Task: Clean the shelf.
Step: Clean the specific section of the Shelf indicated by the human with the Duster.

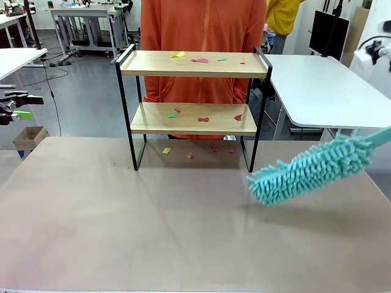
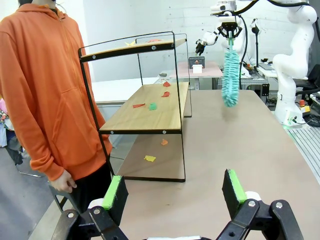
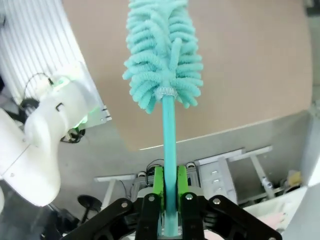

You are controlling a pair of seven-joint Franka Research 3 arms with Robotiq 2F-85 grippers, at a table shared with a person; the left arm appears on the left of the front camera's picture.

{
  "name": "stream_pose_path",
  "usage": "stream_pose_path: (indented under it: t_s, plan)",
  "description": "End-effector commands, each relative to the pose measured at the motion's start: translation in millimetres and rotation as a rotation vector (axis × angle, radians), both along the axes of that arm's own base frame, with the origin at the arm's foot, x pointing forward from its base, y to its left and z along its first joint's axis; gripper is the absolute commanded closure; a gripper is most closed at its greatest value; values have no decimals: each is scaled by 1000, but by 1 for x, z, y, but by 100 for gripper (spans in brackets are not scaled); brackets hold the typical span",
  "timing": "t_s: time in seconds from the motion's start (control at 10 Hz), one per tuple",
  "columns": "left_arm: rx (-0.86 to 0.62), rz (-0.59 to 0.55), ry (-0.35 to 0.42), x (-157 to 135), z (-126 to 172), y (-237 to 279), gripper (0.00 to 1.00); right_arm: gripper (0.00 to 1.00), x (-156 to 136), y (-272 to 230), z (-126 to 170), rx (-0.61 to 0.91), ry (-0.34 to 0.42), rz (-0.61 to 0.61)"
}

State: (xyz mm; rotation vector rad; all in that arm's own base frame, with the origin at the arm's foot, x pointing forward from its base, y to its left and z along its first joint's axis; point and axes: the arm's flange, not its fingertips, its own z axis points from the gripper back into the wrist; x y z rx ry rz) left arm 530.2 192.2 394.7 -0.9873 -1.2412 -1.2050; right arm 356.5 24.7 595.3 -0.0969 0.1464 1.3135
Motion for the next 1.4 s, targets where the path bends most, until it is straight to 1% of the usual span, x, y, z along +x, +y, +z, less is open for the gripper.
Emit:
stream_pose_path:
  t_s: [0.0,0.1,0.3,0.4,0.5,0.6,1.3]
  plan:
    - [-6,-6,-3,-2,3,-1,0,87,-4,16,-17,10,35,126]
    - [-6,-6,-3,-2,3,-1,0,87,-3,23,-23,26,48,142]
    - [-6,-6,-3,-2,3,-1,0,87,-2,37,-30,41,50,170]
    - [-6,-6,-3,-2,3,-1,0,87,-2,40,-31,49,46,170]
    - [-6,-6,-3,-2,3,-1,0,87,0,41,-26,75,39,144]
    - [-6,-6,-3,-2,3,-1,0,87,-4,41,-31,13,61,141]
    - [-6,-6,-3,-2,3,-1,0,87,-4,41,-31,13,61,141]
